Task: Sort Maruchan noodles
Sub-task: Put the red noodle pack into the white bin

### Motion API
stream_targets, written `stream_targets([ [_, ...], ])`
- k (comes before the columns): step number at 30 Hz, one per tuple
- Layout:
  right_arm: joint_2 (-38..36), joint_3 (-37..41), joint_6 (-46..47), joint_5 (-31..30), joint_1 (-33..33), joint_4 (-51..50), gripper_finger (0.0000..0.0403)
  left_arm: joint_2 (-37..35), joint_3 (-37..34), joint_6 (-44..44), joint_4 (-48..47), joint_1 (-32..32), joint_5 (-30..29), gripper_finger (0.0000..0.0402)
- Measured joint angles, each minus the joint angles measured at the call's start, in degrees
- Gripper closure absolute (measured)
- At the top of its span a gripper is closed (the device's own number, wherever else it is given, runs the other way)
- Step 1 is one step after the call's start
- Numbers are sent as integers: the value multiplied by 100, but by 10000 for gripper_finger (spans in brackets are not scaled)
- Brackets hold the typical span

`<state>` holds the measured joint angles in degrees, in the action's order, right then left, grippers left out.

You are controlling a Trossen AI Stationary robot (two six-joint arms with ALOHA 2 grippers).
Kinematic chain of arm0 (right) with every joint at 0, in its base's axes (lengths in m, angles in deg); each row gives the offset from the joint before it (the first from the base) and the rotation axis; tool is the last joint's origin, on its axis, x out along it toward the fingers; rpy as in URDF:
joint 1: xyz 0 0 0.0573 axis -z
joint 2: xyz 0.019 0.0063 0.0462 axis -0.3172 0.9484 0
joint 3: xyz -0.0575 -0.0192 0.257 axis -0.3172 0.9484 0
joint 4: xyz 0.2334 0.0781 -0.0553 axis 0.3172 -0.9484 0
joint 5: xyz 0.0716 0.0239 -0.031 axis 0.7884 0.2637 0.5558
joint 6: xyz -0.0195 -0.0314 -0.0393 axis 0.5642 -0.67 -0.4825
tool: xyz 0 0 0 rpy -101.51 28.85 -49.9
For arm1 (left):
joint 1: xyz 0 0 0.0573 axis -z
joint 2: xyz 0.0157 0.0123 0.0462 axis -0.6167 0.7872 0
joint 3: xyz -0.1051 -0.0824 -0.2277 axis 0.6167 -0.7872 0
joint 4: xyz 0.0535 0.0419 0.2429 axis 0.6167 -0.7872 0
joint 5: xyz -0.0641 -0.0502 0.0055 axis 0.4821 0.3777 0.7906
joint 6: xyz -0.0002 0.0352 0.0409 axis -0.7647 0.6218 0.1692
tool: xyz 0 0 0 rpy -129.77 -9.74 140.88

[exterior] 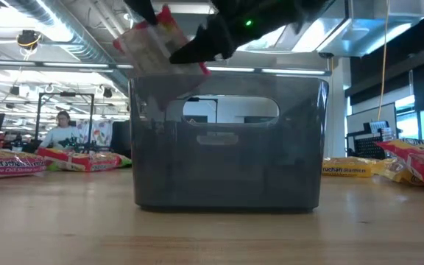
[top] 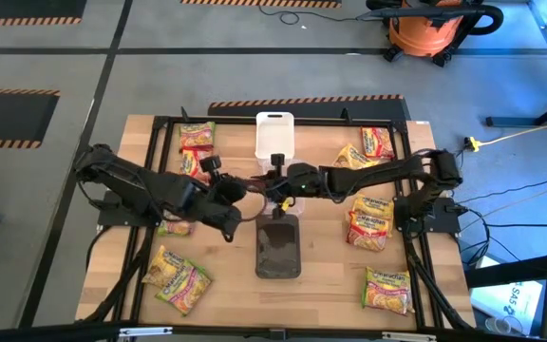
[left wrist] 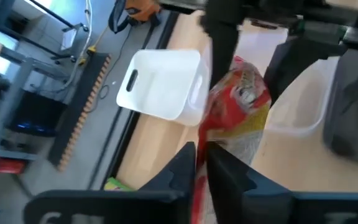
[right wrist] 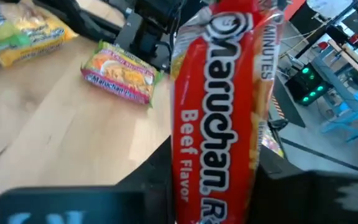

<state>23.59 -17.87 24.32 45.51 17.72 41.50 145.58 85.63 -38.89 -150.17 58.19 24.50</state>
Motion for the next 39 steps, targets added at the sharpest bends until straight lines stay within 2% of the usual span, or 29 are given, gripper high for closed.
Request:
stream_targets([
  [4, -538, 98, -130, -501, 2, -903, 311, -485, 106, -198, 12, 80, 15, 314],
  [9, -1587, 930, -467, -1102, 4, -1190, 311, -1315, -337, -743, 76, 29, 75, 267],
  [14, -2611, 2021, -698, -1226, 2, -959, 311, -2110, -1186, -662, 1363, -270, 340, 245],
  [18, -3120, 2798, -942, -1272, 0, -70, 311, -2570, -1934, -232, 2938, -815, 1218, 237],
  [24, -3331, 3568, -1704, -1738, 0, 1707, 311, -2841, -3126, -10, 5688, -1659, 3300, 229],
  [27, -3324, 3777, -2423, -1626, 0, 2270, 311, -2800, -3592, -303, 6499, -2010, 4014, 226],
  [31, -3323, 3827, -3567, -1278, 0, 2487, 311, -2702, -3990, -878, 7186, -2365, 4604, 225],
  [39, -3321, 3830, -6154, -348, 0, 2865, 311, -2701, -4131, -1355, 7410, -2664, 4576, 225],
])
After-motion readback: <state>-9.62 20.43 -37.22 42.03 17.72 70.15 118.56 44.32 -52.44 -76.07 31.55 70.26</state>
